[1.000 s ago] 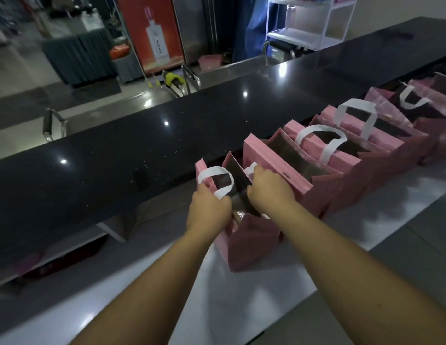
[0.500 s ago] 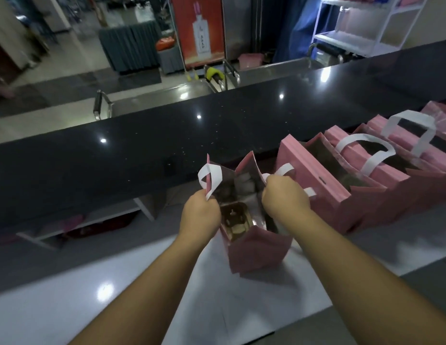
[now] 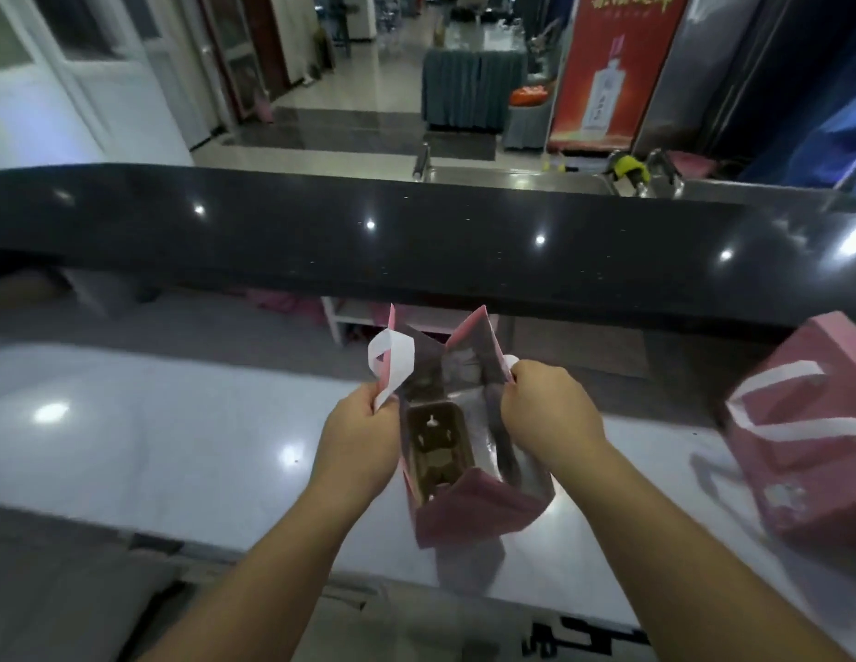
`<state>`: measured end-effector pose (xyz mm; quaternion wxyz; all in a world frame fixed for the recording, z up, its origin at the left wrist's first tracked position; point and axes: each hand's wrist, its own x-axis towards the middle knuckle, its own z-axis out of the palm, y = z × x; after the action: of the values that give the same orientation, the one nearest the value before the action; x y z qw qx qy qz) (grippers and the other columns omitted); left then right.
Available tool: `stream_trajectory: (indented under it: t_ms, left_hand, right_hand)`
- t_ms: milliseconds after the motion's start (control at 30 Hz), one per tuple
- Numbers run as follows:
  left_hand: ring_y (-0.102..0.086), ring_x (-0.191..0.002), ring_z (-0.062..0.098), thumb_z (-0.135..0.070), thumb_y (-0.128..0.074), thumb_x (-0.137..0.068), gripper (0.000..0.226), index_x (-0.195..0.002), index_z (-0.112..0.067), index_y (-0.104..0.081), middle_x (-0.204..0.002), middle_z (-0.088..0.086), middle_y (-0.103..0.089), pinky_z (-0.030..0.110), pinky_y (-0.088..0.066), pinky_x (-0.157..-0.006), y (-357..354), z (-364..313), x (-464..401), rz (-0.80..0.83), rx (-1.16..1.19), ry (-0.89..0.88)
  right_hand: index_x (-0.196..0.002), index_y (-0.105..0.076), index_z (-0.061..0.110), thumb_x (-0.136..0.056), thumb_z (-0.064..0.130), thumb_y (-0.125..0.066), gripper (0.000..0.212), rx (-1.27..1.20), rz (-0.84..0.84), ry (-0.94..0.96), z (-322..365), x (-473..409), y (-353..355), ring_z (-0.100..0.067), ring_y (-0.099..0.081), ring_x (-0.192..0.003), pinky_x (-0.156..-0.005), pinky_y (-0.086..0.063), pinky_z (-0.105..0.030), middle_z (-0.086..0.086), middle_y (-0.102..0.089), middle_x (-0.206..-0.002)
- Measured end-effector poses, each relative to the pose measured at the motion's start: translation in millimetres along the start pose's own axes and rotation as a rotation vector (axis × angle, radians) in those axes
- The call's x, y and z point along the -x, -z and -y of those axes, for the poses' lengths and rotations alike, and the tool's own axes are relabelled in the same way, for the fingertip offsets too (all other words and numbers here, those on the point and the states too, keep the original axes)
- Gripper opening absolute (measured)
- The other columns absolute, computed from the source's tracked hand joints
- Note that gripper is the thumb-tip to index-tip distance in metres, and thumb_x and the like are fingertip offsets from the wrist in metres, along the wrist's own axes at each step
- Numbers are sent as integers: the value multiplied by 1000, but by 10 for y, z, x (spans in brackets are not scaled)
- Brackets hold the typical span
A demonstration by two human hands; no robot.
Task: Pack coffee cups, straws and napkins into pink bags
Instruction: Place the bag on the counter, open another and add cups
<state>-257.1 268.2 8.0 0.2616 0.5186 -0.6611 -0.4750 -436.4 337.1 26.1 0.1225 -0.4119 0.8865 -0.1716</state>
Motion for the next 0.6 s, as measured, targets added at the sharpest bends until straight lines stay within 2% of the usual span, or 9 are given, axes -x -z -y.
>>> stream_trajectory:
  t_ms: [100, 200, 267, 400, 500, 533, 600]
  left_hand:
    - [-65, -85, 14, -35, -45, -108, 29, -95, -24, -68, -90, -5, -71, 21, -42, -59, 713, 407, 183, -80, 8, 44]
    - [-60, -73, 14, -31, -49, -107, 34, -79, -21, -64, -75, -5, -66, 26, -38, -57, 1387, 789, 412, -193, 40, 90]
    - [-55, -66, 15, -31, -51, -105, 37, -72, -19, -61, -66, -6, -61, 27, -37, -56, 1804, 1026, 597, -260, 78, 141]
    - [-64, -68, 25, -41, -52, -105, 39, -77, -19, -69, -67, -1, -67, 33, -48, -60, 2550, 1485, 944, -400, 171, 242]
    - [-69, -82, 43, -48, -50, -103, 39, -88, -19, -72, -82, 15, -72, 47, -57, -65, 3031, 1817, 1150, -497, 220, 319]
    - [-69, -85, 43, -47, -49, -103, 38, -90, -21, -73, -85, 16, -73, 46, -57, -66, 3181, 1904, 1214, -541, 214, 332]
    - [-71, -84, 32, -42, -47, -106, 33, -97, -24, -73, -87, 8, -75, 43, -57, -69, 3465, 2063, 1320, -639, 174, 366]
  right_hand:
    - [-76, -44, 22, -98, 13, -45, 24, 34, 20, 83, 633, 238, -376, -10, -44, -59, -48, -29, -27, 9, -46, -67]
    - [-67, -40, 24, -95, 13, -44, 31, 33, 66, 164, 1290, 504, -763, -12, -44, -59, -49, -30, -28, 8, -47, -66]
    - [-68, -46, 21, -93, 14, -44, 27, 37, 122, 226, 1720, 678, -1021, -15, -48, -60, -48, -31, -28, 4, -52, -68]
    - [-72, -53, 19, -92, 15, -44, 22, 78, 210, 377, 2509, 1035, -1435, -21, -56, -64, -50, -37, -29, -2, -61, -75]
    - [-72, -52, 20, -92, 16, -46, 22, 98, 262, 506, 3044, 1243, -1718, -20, -57, -64, -49, -37, -28, -2, -63, -77]
    - [-71, -51, 20, -92, 17, -46, 22, 104, 276, 556, 3213, 1299, -1820, -21, -57, -64, -50, -38, -29, -2, -63, -77]
    - [-71, -51, 19, -92, 20, -45, 23, 105, 322, 640, 3561, 1401, -2020, -22, -56, -65, -50, -36, -29, -1, -59, -74]
